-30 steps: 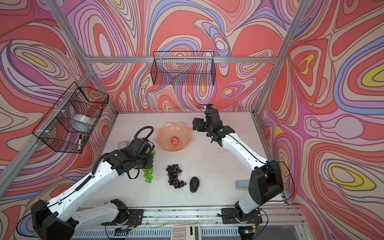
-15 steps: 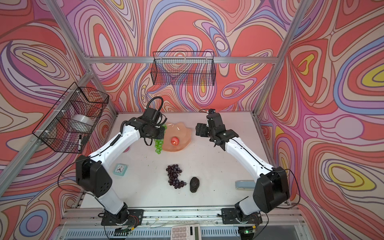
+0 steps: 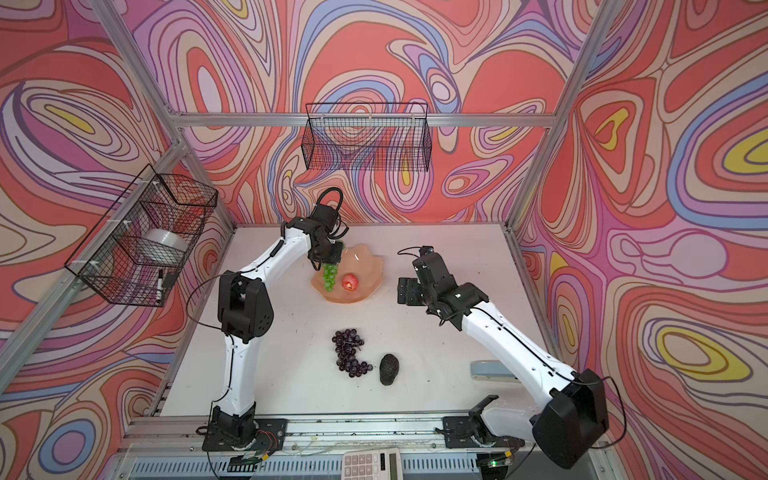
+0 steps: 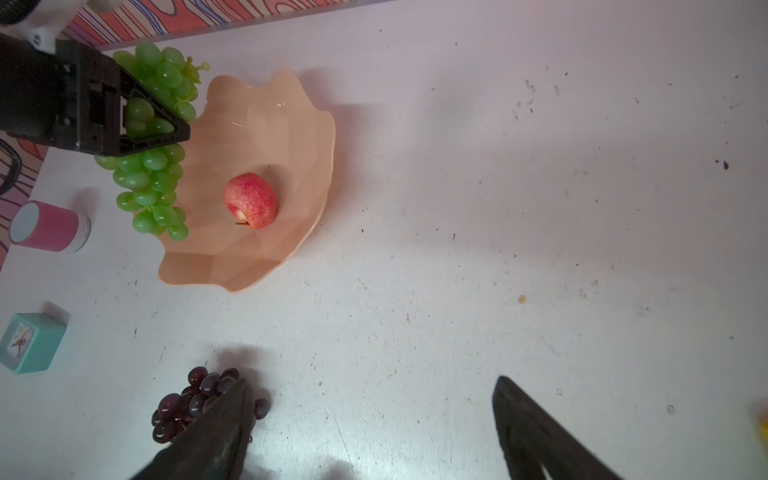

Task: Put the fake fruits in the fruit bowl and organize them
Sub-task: 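Lower the green grapes into the bowl and open the left gripper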

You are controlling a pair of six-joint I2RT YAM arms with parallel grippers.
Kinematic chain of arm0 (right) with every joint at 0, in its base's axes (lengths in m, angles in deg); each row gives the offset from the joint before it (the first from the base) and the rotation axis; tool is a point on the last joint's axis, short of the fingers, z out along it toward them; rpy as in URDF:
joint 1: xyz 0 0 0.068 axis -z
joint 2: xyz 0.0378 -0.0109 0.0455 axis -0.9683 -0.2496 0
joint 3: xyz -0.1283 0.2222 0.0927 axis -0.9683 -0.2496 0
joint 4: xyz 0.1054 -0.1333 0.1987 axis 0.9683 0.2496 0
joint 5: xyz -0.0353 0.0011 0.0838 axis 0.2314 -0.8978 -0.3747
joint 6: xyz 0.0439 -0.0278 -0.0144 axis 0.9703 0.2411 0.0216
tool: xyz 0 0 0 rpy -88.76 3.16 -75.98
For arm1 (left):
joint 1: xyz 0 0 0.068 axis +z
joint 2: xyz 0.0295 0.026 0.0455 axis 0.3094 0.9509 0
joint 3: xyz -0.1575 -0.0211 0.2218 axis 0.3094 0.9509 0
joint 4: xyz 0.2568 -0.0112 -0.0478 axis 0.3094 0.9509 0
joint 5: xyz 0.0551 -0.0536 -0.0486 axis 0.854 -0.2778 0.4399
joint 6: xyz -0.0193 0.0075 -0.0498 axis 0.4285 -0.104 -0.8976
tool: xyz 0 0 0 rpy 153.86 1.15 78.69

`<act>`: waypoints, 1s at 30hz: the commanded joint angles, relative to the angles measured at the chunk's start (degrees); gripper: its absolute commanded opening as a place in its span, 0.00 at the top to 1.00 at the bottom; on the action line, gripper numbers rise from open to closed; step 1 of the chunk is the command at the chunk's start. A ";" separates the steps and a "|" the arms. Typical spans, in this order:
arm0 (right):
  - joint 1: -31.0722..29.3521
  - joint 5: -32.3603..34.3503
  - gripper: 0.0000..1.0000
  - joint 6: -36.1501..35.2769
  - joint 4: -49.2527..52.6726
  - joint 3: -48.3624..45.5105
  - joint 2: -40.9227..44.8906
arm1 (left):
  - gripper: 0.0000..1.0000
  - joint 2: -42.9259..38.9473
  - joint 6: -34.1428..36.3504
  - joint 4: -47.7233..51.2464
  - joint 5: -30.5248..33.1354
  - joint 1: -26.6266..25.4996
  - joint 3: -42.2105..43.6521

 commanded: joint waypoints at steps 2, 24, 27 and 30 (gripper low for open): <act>-1.66 -0.61 0.08 3.26 2.36 -2.71 2.49 | 0.74 3.57 1.05 4.71 0.26 0.30 -4.85; -10.35 -1.90 0.11 13.19 8.14 -11.22 4.98 | 0.20 14.21 -1.37 4.43 -1.07 0.33 -12.43; -10.39 -1.54 0.12 13.02 7.81 -11.44 4.33 | 0.17 14.40 -1.18 4.38 -1.46 0.30 -12.53; -10.50 -1.66 0.11 13.02 7.20 -11.51 3.48 | 0.15 14.14 -1.36 4.55 -1.82 0.36 -12.52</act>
